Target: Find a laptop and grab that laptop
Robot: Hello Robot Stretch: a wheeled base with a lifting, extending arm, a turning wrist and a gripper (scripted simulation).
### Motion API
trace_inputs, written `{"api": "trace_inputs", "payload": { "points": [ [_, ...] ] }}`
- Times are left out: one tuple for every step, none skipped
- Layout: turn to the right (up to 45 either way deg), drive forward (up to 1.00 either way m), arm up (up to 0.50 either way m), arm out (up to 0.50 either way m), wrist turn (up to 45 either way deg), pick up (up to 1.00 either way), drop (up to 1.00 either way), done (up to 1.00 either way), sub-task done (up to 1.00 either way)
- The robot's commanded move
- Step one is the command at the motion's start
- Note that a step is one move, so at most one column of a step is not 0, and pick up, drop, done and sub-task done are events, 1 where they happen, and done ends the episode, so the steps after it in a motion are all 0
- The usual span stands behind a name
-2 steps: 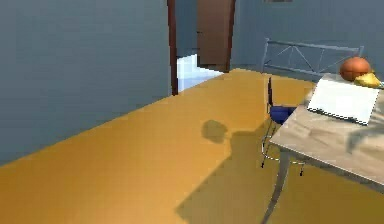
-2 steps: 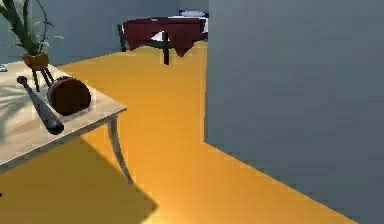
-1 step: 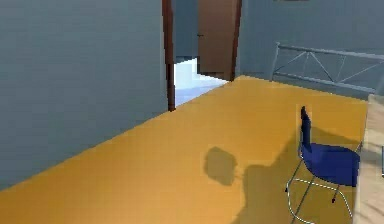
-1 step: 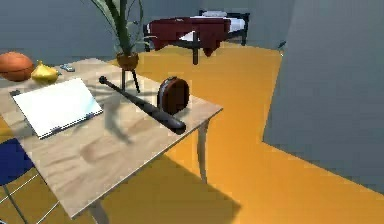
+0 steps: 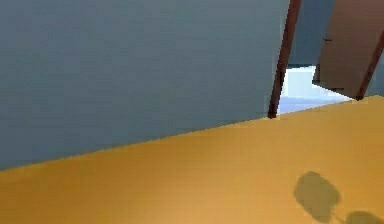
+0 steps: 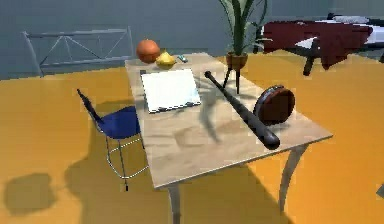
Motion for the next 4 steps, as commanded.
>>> {"api": "trace_inputs", "payload": {
  "points": [
    [45.0,0.0,0.0,0.0,0.0,0.0,0.0,0.0,0.0],
    [6.0,0.0,0.0,0.0,0.0,0.0,0.0,0.0,0.0],
    [0.0,1.0,0.0,0.0,0.0,0.0,0.0,0.0,0.0],
    [39.0,0.0,0.0,0.0,0.0,0.0,0.0,0.0,0.0]
  ]
}}
